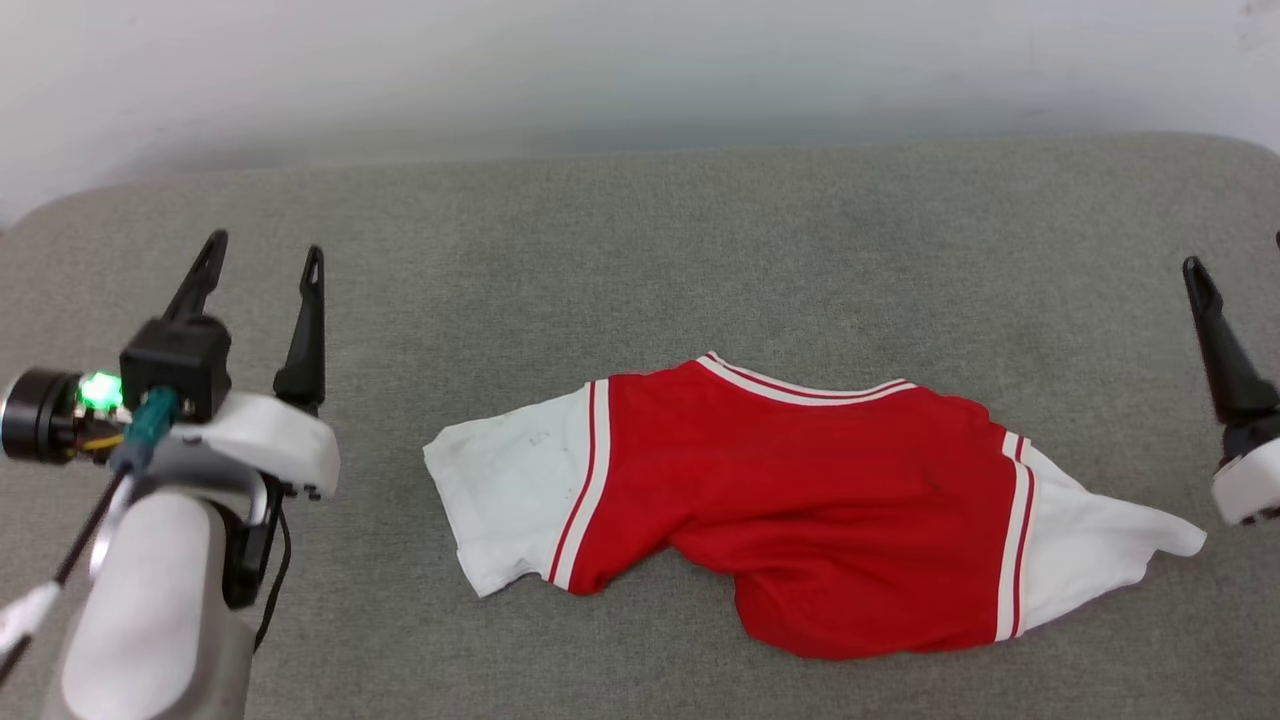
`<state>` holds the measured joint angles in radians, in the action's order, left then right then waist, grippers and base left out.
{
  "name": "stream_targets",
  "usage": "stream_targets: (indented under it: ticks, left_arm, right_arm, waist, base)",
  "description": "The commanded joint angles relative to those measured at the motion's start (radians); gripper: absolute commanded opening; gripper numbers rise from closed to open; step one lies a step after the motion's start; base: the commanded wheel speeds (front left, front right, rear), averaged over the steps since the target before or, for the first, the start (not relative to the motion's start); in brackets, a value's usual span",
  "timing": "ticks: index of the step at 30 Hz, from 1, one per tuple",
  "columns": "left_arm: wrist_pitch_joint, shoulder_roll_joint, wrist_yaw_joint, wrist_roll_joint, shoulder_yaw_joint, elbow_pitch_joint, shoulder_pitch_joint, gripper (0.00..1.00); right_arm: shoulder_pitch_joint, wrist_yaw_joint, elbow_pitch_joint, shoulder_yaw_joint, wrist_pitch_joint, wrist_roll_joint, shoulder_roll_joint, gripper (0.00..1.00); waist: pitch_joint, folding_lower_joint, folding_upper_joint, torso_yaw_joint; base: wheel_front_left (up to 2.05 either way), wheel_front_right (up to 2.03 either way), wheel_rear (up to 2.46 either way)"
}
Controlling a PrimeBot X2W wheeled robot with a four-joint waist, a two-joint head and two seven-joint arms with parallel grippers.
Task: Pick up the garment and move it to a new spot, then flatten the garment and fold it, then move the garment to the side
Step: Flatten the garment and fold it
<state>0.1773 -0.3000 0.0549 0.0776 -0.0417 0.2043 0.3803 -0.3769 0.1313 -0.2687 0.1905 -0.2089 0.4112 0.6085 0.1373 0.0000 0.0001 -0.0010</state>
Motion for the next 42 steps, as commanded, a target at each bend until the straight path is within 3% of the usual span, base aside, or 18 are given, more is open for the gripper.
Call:
stream_targets:
  ticks: [1, 8, 12, 19, 28, 34, 41, 42]
  left_arm:
    - [-0.025, -0.007, 0.014, 0.009, -0.009, 0.013, 0.037, 1.0]
    - [-0.245, -0.073, 0.071, 0.111, -0.103, 0.07, 0.198, 1.0]
    - [-0.441, -0.144, 0.074, 0.244, -0.251, 0.077, 0.268, 1.0]
    - [-0.773, -0.318, 0.074, 0.53, -0.53, 0.031, 0.402, 1.0]
    - [-1.042, -0.423, 0.074, 0.751, -0.781, 0.045, 0.547, 1.0]
    - [-1.132, -0.466, 0.074, 0.82, -0.932, 0.073, 0.595, 1.0]
    - [-1.123, -0.449, 0.074, 0.884, -1.054, 0.127, 0.58, 1.0]
    - [-1.116, -0.448, 0.074, 0.889, -1.071, 0.134, 0.574, 0.36]
  right_arm:
    - [0.043, -0.001, 0.028, -0.039, -0.013, -0.047, -0.046, 1.0]
    - [0.182, -0.001, 0.186, -0.19, -0.044, -0.23, -0.245, 1.0]
    - [0.218, -0.001, 0.232, -0.21, -0.048, -0.271, -0.31, 1.0]
    - [0.226, -0.001, 0.24, -0.214, -0.055, -0.293, -0.341, 1.0]
    - [0.187, -0.001, 0.249, -0.197, -0.056, -0.309, -0.349, 1.0]
    - [0.172, -0.001, 0.252, -0.196, -0.056, -0.311, -0.355, 1.0]
    - [0.149, -0.001, 0.241, -0.19, -0.056, -0.305, -0.357, 1.0]
    - [0.143, -0.001, 0.238, -0.188, -0.056, -0.303, -0.356, 1.0]
  waist:
    - [0.014, 0.0, -0.0001, -0.006]
    - [0.06, 0.0, -0.0001, -0.028]
    - [0.082, 0.0, -0.0001, -0.043]
    - [0.12, 0.0, -0.0001, -0.065]
    - [0.172, 0.0, -0.0001, -0.096]
    - [0.198, 0.0, -0.0001, -0.108]
    - [0.214, 0.0, -0.0001, -0.117]
    - [0.215, 0.0, -0.0001, -0.119]
  base:
    - [0.0, 0.0, 0.0]
    - [0.0, 0.0, 0.0]
    - [0.0, 0.0, 0.0]
    - [0.0, 0.0, 0.0]
    - [0.0, 0.0, 0.0]
    - [0.0, 0.0, 0.0]
    - [0.0, 0.0, 0.0]
    - [0.0, 0.0, 0.0]
